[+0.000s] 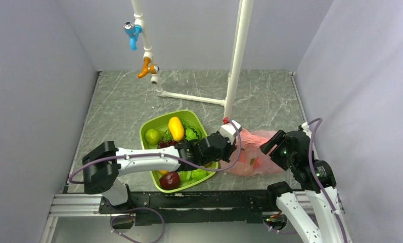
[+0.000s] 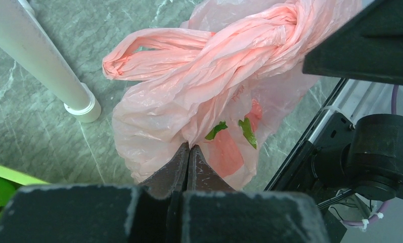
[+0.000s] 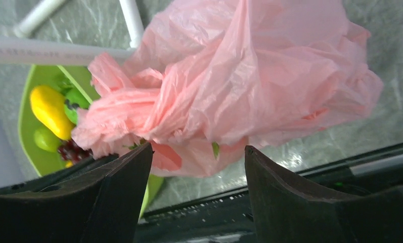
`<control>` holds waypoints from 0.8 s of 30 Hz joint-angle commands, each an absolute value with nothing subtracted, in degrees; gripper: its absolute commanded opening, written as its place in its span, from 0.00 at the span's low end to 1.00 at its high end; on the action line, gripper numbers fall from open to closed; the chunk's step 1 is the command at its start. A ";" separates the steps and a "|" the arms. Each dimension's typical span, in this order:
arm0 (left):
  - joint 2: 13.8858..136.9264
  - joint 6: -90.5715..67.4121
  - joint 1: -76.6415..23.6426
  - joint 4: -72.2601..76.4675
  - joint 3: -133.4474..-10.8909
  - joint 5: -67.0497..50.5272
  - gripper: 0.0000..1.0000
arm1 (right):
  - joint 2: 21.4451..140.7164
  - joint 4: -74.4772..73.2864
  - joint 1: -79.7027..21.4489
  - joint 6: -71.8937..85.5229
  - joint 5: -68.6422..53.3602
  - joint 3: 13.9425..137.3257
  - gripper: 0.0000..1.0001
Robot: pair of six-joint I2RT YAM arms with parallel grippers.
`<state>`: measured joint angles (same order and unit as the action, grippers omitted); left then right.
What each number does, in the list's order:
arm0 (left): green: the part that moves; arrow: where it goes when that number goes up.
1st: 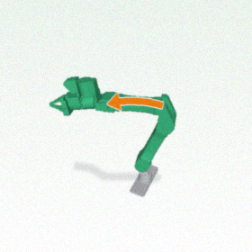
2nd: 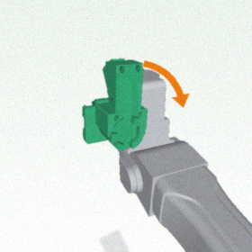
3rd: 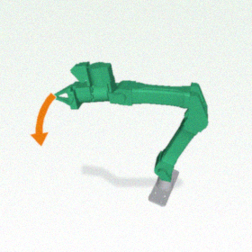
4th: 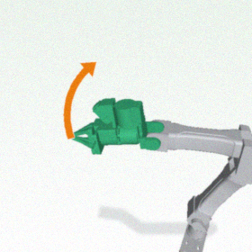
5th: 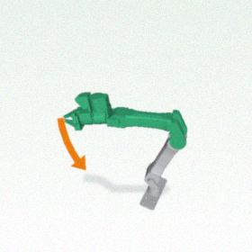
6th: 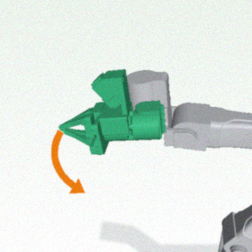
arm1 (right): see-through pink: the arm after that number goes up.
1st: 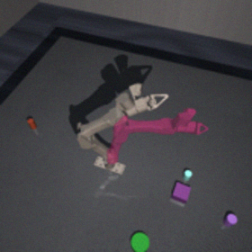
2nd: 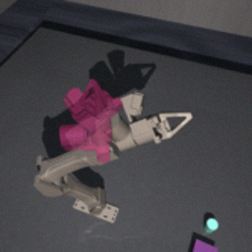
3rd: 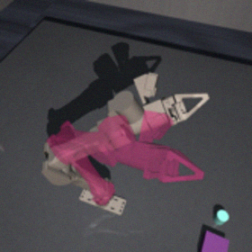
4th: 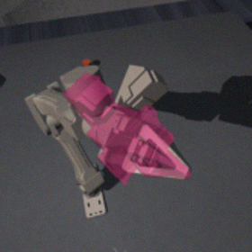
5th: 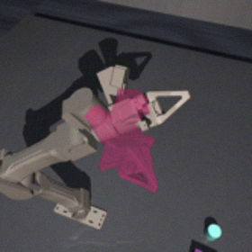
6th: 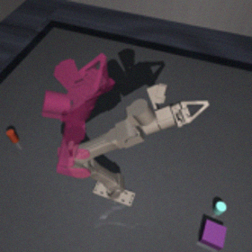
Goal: Take the fake fruits out of the plastic bag
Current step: Untie the plastic bag at the center of the board.
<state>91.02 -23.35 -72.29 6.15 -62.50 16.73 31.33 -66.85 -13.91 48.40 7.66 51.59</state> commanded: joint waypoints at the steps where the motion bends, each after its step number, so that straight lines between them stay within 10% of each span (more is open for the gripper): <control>1: 90.61 -24.42 -72.25 7.60 -64.03 14.89 0.00 | 29.04 -56.11 -13.77 55.95 10.57 48.10 0.69; 24: 88.70 -26.28 -72.25 12.30 -58.34 6.57 0.00 | 24.70 -44.85 -13.80 57.66 23.47 38.73 0.27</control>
<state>91.00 -25.28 -72.29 8.73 -59.77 9.32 25.30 -48.93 -13.87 58.46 18.17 39.51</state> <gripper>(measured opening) 0.010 0.294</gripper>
